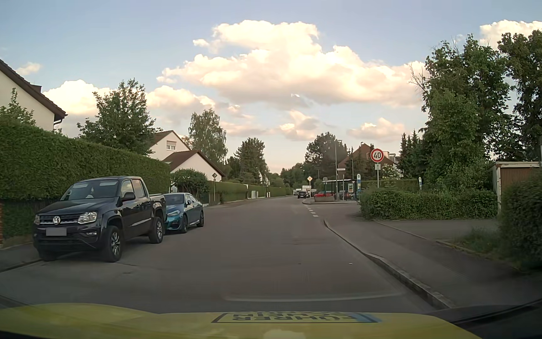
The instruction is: Follow the waypoints while adhering to traffic rules and regulations
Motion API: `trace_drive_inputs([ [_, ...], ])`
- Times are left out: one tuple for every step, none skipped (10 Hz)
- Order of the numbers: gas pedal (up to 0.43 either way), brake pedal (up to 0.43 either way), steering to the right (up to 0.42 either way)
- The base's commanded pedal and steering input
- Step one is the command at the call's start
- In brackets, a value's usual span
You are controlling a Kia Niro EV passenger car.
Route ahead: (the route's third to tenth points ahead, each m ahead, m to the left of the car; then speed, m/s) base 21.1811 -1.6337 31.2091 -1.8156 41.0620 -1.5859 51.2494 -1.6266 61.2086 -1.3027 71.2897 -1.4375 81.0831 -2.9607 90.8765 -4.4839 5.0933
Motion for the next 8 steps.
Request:
trace_drive_inputs([
  [0.059, 0.0, 0.0],
  [0.059, 0.0, 0.001],
  [0.059, 0.0, 0.0],
  [0.067, 0.0, 0.0],
  [0.067, 0.0, 0.0],
  [0.067, 0.0, 0.0],
  [0.067, 0.0, 0.0],
  [0.087, 0.0, -0.004],
])
